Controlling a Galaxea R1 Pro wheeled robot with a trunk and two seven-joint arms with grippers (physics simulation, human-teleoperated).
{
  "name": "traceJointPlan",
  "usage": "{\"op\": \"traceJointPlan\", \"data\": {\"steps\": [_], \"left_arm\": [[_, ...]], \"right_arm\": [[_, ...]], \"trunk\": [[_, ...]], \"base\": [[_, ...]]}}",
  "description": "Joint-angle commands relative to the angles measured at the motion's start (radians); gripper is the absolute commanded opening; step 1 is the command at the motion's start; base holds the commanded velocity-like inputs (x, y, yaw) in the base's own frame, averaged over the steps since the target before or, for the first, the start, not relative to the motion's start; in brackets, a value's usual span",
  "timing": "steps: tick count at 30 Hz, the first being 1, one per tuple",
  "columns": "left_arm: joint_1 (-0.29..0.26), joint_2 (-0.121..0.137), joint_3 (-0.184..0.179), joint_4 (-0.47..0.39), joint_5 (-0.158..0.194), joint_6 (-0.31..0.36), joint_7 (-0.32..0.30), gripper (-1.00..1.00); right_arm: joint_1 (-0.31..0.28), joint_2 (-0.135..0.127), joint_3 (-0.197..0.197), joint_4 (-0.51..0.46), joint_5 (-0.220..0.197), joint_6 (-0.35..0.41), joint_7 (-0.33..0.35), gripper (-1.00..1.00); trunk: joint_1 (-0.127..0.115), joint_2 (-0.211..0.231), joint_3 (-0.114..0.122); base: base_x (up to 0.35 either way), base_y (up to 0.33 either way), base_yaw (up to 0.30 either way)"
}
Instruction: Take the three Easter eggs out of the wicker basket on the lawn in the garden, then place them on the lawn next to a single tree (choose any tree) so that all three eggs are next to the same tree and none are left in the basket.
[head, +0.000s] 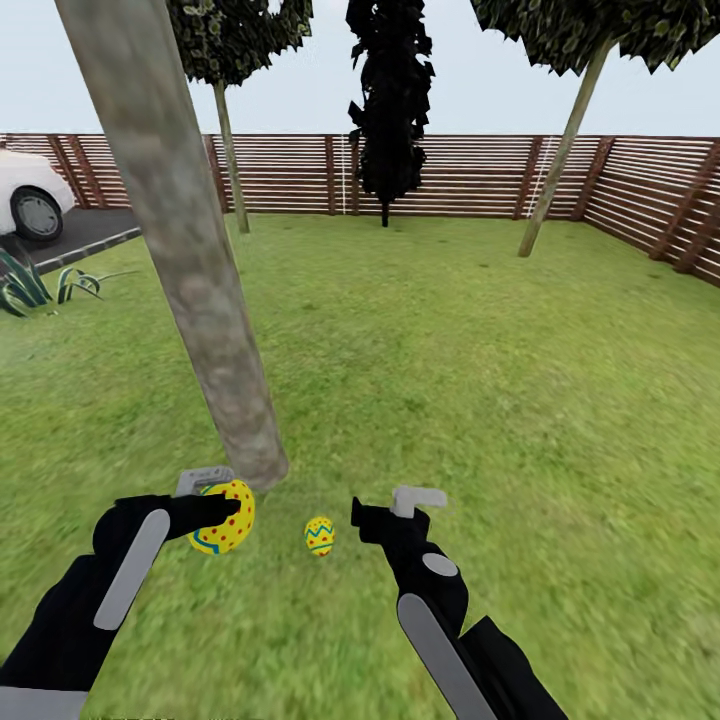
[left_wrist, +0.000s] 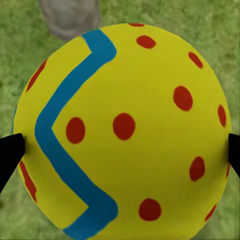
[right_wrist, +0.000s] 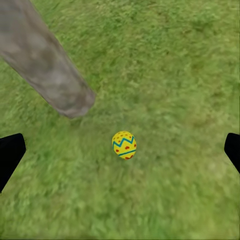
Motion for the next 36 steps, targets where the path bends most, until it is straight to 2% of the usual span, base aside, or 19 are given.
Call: {"op": "traceJointPlan", "data": {"steps": [1,9,18,23,36], "left_arm": [[-0.001,0.001,-0.002,-0.001,0.01,0.003,0.011,-1.0],[-0.001,0.001,-0.002,0.0,0.01,0.003,0.011,-1.0],[-0.001,0.001,-0.001,0.0,0.01,0.003,0.011,-1.0],[-0.001,0.001,-0.001,0.0,0.01,0.003,0.011,-1.0],[-0.001,0.001,0.0,0.0,0.01,0.003,0.011,-1.0]], "right_arm": [[-0.001,0.0,0.001,-0.001,-0.007,0.003,-0.009,1.0],[-0.001,0.0,0.001,-0.002,-0.007,0.003,-0.009,1.0],[-0.001,0.0,0.0,-0.002,-0.007,0.003,-0.009,1.0],[-0.001,0.0,0.0,-0.002,-0.007,0.003,-0.009,1.0],[-0.001,0.0,0.001,-0.002,-0.007,0.003,-0.009,1.0]], "trunk": [[0.001,-0.002,-0.002],[0.001,-0.002,-0.002],[0.001,-0.002,0.002],[0.001,-0.002,0.002],[0.001,-0.002,0.007]], "base": [[0.185,-0.021,0.288],[0.168,-0.058,0.087],[0.142,-0.065,0.19],[0.035,-0.012,0.071],[0.009,-0.063,0.243]]}}
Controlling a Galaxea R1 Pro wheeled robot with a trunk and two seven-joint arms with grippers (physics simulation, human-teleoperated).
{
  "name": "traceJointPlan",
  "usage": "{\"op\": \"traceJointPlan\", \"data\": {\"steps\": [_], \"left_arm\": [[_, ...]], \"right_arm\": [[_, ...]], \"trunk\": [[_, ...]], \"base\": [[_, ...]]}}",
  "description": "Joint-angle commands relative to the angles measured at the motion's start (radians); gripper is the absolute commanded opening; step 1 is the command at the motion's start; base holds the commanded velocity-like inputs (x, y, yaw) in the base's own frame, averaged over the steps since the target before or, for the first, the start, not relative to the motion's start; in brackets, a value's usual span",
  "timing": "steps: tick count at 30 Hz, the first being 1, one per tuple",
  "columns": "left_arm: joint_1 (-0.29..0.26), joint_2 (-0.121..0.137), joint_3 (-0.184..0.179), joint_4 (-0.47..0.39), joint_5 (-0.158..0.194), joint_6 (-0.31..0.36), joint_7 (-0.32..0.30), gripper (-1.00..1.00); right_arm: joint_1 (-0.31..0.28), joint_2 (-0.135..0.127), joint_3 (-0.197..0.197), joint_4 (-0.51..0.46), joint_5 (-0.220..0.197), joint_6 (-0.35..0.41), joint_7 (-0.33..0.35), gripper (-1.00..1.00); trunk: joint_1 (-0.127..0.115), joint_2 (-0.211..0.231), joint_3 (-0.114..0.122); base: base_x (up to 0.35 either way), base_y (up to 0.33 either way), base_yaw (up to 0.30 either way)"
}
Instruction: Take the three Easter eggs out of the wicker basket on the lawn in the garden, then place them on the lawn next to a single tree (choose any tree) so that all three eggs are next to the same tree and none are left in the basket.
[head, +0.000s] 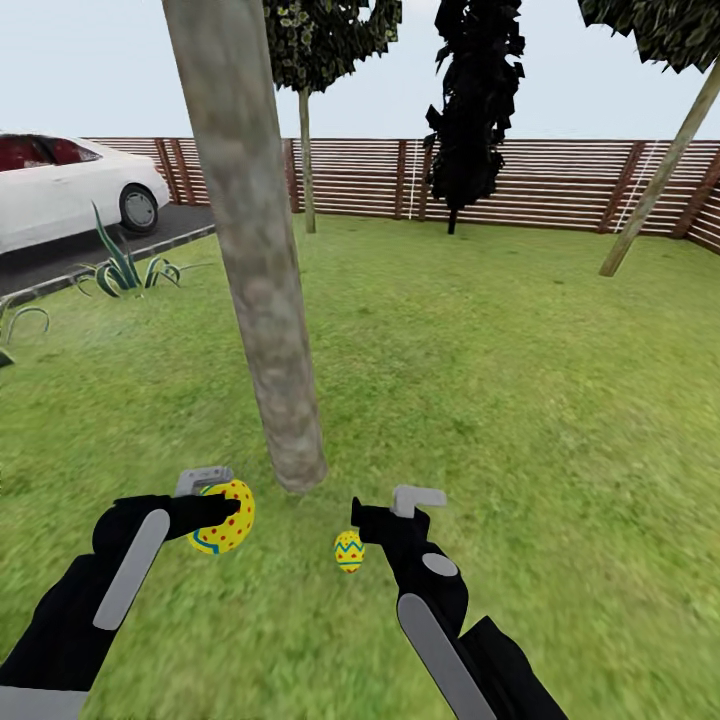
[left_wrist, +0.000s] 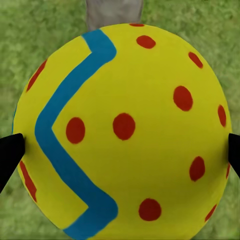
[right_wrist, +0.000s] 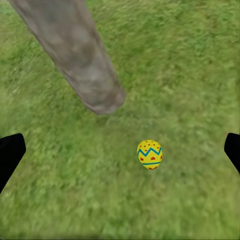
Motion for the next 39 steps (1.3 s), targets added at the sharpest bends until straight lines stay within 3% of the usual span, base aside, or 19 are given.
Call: {"op": "traceJointPlan", "data": {"steps": [1,19,31,39], "left_arm": [[-0.001,0.001,-0.002,-0.001,0.01,0.003,0.011,-1.0],[-0.001,0.001,0.0,0.0,0.01,0.003,0.009,-1.0],[-0.001,0.002,0.0,0.002,0.013,0.004,0.006,-1.0],[-0.001,0.002,0.0,0.002,0.01,0.004,0.006,-1.0]], "right_arm": [[-0.002,0.0,0.001,-0.002,-0.007,0.003,-0.009,1.0],[-0.002,0.0,0.0,-0.002,-0.007,0.003,-0.009,1.0],[-0.001,0.0,0.001,-0.001,-0.007,0.003,-0.009,1.0],[-0.001,0.0,0.0,-0.001,-0.007,0.003,-0.009,1.0]], "trunk": [[0.001,-0.002,-0.002],[0.001,-0.002,-0.002],[0.001,-0.002,-0.002],[0.02,-0.037,-0.017]], "base": [[0.127,-0.154,0.059],[0.216,-0.138,-0.053],[0.016,-0.012,-0.003],[0.0,0.0,0.0]]}}
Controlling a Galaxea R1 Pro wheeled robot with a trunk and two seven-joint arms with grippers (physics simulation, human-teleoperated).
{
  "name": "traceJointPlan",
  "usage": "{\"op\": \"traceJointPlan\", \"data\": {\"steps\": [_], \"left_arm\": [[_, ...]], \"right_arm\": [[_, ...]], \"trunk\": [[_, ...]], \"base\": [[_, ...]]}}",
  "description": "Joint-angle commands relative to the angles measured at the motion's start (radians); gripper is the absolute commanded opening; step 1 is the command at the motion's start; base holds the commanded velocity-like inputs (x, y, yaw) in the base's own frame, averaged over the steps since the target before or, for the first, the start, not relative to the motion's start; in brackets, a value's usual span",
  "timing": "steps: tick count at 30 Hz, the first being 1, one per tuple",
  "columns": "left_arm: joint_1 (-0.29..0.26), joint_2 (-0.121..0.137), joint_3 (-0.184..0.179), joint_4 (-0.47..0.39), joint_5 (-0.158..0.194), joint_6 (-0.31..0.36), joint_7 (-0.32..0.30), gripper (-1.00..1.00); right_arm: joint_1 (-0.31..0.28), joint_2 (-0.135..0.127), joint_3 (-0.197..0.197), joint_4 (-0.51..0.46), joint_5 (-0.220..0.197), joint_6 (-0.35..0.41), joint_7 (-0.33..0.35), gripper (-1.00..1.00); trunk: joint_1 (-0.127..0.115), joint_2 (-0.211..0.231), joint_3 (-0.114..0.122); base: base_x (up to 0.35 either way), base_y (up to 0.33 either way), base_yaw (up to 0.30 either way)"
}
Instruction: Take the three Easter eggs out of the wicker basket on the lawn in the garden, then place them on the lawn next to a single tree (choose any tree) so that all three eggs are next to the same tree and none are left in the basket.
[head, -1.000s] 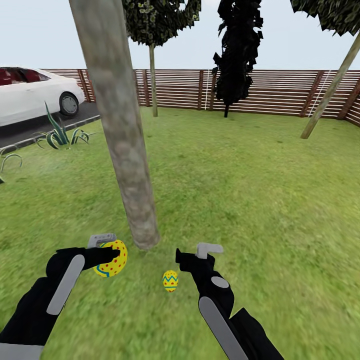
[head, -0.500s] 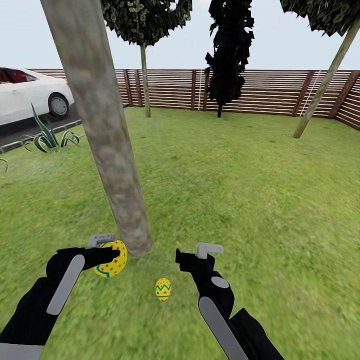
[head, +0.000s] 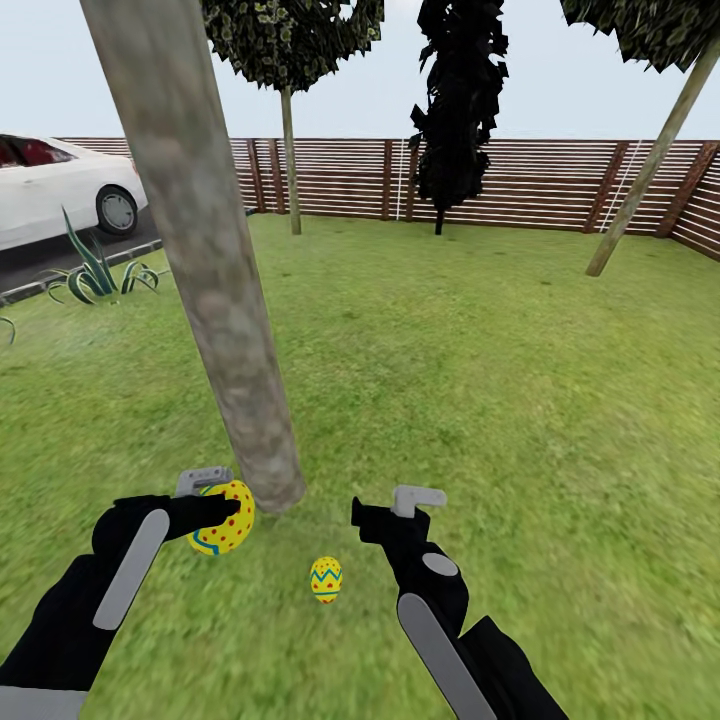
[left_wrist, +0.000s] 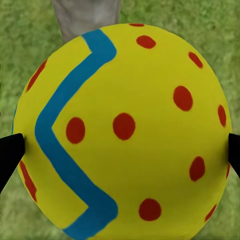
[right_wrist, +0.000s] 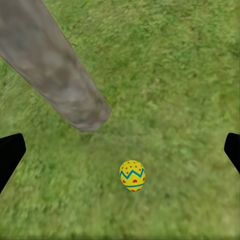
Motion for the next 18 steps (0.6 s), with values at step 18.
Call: {"op": "traceJointPlan", "data": {"steps": [18], "left_arm": [[-0.001,0.001,-0.004,-0.001,0.01,0.003,0.005,-1.0]], "right_arm": [[-0.007,0.0,0.001,-0.001,-0.007,0.003,-0.009,1.0]], "trunk": [[0.069,-0.128,-0.058]], "base": [[0.0,0.0,0.0]]}}
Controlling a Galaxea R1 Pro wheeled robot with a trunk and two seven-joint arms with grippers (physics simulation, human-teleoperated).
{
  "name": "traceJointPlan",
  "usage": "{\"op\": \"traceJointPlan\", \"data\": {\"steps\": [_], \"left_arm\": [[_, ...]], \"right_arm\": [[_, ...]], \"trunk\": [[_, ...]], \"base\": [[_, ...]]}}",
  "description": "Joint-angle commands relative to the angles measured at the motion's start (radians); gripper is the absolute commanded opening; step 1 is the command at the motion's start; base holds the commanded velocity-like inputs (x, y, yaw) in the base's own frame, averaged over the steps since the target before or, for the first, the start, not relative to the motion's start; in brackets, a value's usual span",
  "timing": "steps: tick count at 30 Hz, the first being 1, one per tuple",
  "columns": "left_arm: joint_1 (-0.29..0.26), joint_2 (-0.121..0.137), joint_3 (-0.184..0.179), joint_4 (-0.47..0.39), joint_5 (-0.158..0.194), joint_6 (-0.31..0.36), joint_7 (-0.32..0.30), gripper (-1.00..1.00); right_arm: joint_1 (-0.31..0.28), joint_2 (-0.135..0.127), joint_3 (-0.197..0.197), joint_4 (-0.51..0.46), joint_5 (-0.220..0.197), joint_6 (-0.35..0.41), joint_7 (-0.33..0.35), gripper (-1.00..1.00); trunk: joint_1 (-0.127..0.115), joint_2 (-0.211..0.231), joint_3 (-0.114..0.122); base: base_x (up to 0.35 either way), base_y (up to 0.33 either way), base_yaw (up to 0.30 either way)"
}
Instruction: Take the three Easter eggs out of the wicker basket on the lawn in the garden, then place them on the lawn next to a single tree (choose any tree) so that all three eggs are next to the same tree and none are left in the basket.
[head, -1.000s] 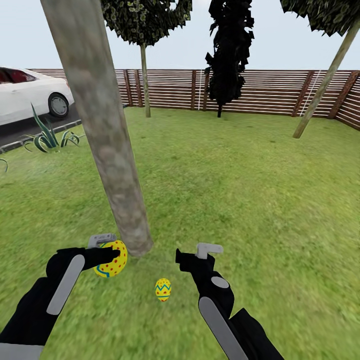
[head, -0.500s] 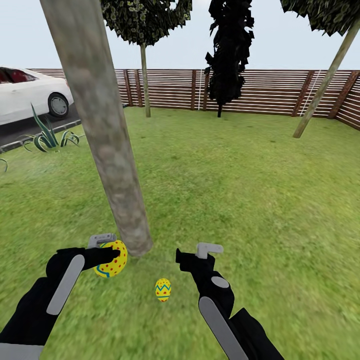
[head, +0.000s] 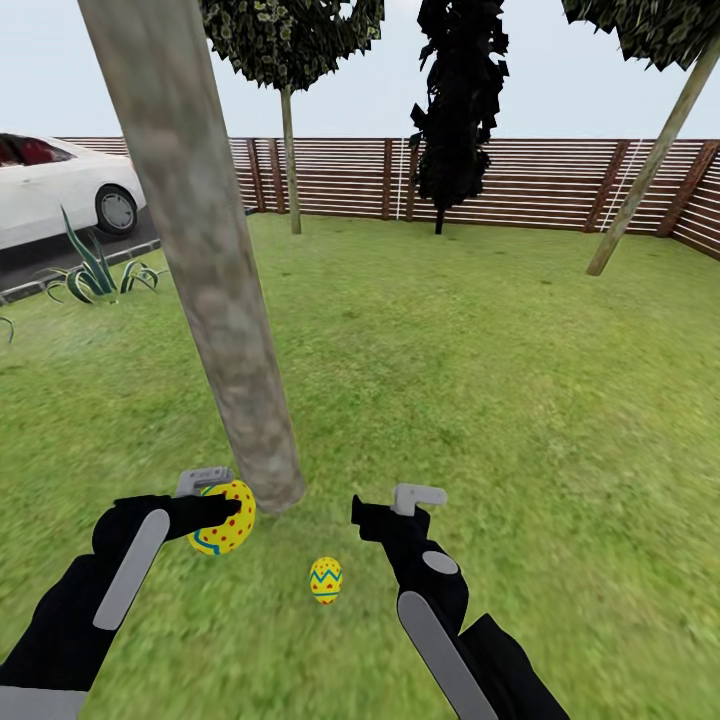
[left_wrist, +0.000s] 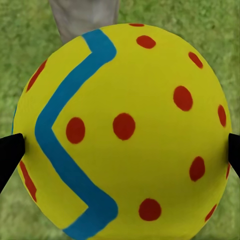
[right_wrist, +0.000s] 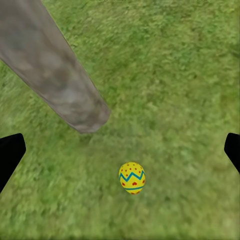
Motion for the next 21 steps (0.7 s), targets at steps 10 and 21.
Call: {"op": "traceJointPlan", "data": {"steps": [10,21], "left_arm": [[-0.001,0.001,-0.004,-0.001,0.01,0.003,0.011,-1.0],[-0.001,0.001,-0.005,0.001,0.01,0.003,0.009,-1.0]], "right_arm": [[-0.001,0.0,0.001,-0.001,-0.007,0.003,-0.009,1.0],[-0.001,0.0,0.001,-0.002,-0.007,0.003,-0.009,1.0]], "trunk": [[0.039,-0.072,-0.033],[0.081,-0.149,-0.067]], "base": [[0.0,0.0,0.0],[0.0,0.0,0.0]]}}
